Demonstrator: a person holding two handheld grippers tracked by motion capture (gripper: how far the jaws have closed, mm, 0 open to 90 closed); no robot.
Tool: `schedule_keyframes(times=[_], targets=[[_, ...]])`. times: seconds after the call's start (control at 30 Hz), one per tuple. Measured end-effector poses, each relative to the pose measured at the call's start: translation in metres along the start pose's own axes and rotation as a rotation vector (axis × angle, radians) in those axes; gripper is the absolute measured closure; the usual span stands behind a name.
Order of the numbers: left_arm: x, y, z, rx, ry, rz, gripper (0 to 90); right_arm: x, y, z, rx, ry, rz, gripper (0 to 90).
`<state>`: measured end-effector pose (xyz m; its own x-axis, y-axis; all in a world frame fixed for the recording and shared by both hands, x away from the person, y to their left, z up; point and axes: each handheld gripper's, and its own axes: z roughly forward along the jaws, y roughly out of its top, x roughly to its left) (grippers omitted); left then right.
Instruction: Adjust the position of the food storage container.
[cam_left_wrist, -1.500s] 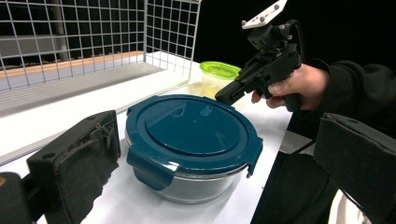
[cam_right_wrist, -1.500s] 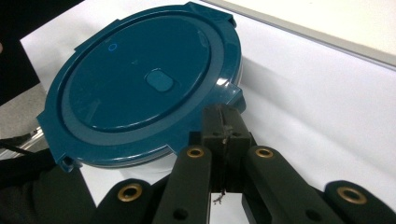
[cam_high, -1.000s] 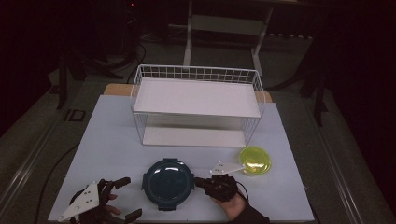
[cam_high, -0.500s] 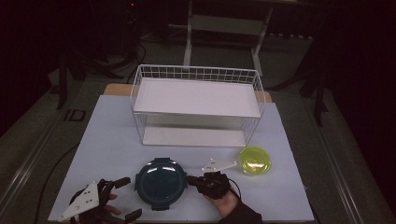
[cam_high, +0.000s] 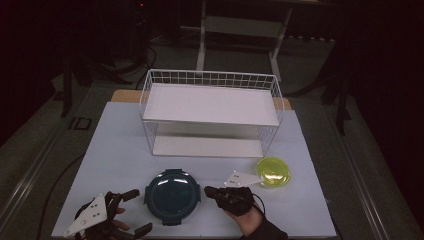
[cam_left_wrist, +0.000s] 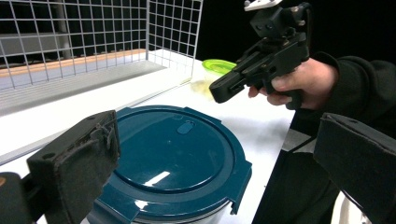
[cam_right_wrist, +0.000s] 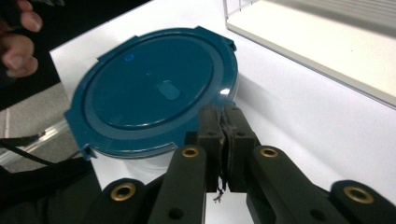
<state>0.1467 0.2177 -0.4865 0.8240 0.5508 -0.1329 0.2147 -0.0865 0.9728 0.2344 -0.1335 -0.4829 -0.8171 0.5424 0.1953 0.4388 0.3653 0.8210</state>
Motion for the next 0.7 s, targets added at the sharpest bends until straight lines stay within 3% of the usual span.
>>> schedule_keyframes(times=[0.1, 0.13, 0.17, 0.2, 0.23, 0.27, 0.3, 0.33, 0.4, 0.5, 0.63, 0.7], targets=[[-0.001, 0.001, 0.000, -0.001, 0.000, 0.002, 0.3, 0.001, 0.000, -0.004, -0.011, -0.006, -0.010, 79.4], [-0.002, 0.003, 0.000, 0.001, 0.003, 0.006, 0.3, 0.003, 0.000, -0.006, -0.030, -0.014, -0.020, 70.6], [-0.002, 0.003, 0.000, 0.001, 0.003, 0.006, 0.3, 0.003, 0.000, -0.006, -0.030, -0.014, -0.020, 70.6], [-0.003, 0.004, 0.001, 0.003, 0.001, 0.008, 0.3, 0.005, 0.000, -0.010, -0.059, -0.023, -0.030, 53.6], [-0.003, 0.004, 0.001, 0.003, 0.001, 0.008, 0.3, 0.005, 0.000, -0.010, -0.059, -0.023, -0.030, 53.6], [-0.004, 0.005, 0.001, 0.007, 0.003, 0.015, 0.3, 0.007, 0.001, -0.012, -0.082, -0.032, -0.036, 41.9], [-0.004, 0.005, 0.001, 0.007, 0.003, 0.015, 0.3, 0.007, 0.001, -0.012, -0.082, -0.032, -0.036, 41.9], [-0.005, 0.007, 0.001, 0.007, 0.001, 0.020, 0.3, 0.008, 0.002, -0.014, -0.120, -0.024, -0.040, 25.7], [-0.006, 0.009, 0.000, 0.011, 0.003, 0.027, 0.3, 0.009, 0.003, -0.015, -0.126, -0.019, -0.058, 13.0], [-0.007, 0.011, 0.000, 0.008, 0.004, 0.025, 0.3, 0.010, 0.003, -0.015, -0.135, -0.017, -0.071, 12.0], [-0.005, 0.015, -0.001, 0.017, 0.007, 0.024, 0.3, 0.011, 0.003, -0.015, -0.140, -0.067, -0.089, 11.5], [-0.004, 0.020, -0.002, 0.032, 0.010, 0.017, 0.3, 0.013, 0.004, -0.020, -0.179, -0.121, -0.134, 12.7]])
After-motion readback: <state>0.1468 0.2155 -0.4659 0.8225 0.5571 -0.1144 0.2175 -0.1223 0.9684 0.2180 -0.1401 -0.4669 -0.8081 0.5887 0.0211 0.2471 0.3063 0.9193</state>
